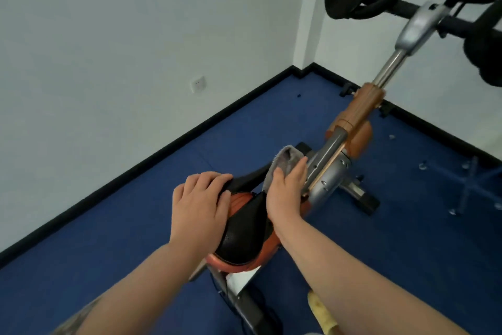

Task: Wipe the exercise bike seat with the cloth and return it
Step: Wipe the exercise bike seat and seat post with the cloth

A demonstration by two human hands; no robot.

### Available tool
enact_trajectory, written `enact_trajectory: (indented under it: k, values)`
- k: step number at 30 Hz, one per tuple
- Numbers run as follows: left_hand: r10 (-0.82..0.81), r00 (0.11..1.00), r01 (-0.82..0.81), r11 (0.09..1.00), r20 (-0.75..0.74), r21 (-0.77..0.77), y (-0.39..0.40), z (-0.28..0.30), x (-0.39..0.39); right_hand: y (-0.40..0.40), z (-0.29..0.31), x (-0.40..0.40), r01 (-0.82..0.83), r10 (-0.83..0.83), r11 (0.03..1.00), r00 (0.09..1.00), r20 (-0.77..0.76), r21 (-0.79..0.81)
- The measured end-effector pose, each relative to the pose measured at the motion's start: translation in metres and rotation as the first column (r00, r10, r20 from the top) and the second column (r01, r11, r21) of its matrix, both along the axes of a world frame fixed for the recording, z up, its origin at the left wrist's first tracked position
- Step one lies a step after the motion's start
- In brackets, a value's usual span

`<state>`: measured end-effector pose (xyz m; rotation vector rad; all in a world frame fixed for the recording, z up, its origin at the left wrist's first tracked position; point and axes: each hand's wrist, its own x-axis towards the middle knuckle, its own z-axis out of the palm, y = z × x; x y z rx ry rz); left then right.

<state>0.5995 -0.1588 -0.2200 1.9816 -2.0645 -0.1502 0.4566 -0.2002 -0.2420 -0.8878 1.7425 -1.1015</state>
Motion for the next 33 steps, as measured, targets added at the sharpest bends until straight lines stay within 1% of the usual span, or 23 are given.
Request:
enact_trajectory:
  k: [3,7,11,15,16,18,21,23,25,27,29,31,33]
  values:
    - [0.006,0.994,-0.009,1.000,-0.111,-0.027,-0.002,-0.006,0.000,0.001,0.002,0.009,0.030,-0.029,0.999,0.998,-0.047,0.022]
    - [-0.048,0.990,0.047,0.999,-0.129,-0.016,-0.003,-0.007,0.001,-0.002,0.012,0.006,0.039,-0.040,0.997,0.999,0.017,0.068]
    - [-0.073,0.988,0.071,0.997,-0.137,-0.020,-0.004,-0.007,0.002,0.034,0.006,0.020,-0.055,0.045,0.991,0.995,0.089,0.123]
    - [-0.059,0.986,0.054,0.998,-0.154,-0.035,-0.004,-0.006,0.001,0.089,0.000,0.040,-0.130,0.119,0.989,0.982,0.147,0.065]
    - [-0.058,0.985,0.052,0.998,-0.160,-0.039,-0.004,-0.006,0.001,0.090,0.003,0.040,-0.147,0.137,0.988,0.979,0.152,0.056]
    - [-0.051,0.985,0.043,0.998,-0.168,-0.047,-0.004,-0.007,0.002,0.078,0.003,0.035,-0.168,0.152,0.981,0.977,0.146,0.100]
    - [-0.049,0.985,0.040,0.998,-0.162,-0.056,-0.004,-0.009,0.003,0.046,0.003,0.028,-0.120,0.088,0.977,0.980,0.179,0.174]
    - [-0.054,0.985,0.046,0.998,-0.164,-0.052,-0.004,-0.008,0.003,0.044,0.004,0.026,-0.092,0.065,0.984,0.982,0.175,0.150]
    - [-0.056,0.983,0.048,0.998,-0.176,-0.048,-0.004,-0.008,0.003,0.064,0.002,0.030,-0.110,0.092,0.990,0.977,0.191,0.088]
    - [-0.059,0.984,0.052,0.997,-0.171,-0.049,-0.005,-0.008,0.003,0.097,-0.004,0.044,-0.126,0.122,0.992,0.980,0.159,0.015]
    - [-0.063,0.983,0.053,0.997,-0.173,-0.059,-0.005,-0.009,0.003,0.119,-0.008,0.058,-0.111,0.117,0.992,0.987,0.109,-0.053]
    - [-0.060,0.981,0.049,0.997,-0.184,-0.064,-0.005,-0.009,0.003,0.113,-0.011,0.057,-0.091,0.099,0.993,0.989,0.109,-0.068]
    - [-0.056,0.980,0.045,0.997,-0.192,-0.062,-0.005,-0.009,0.003,0.094,-0.007,0.047,-0.070,0.077,0.997,0.982,0.170,-0.045]
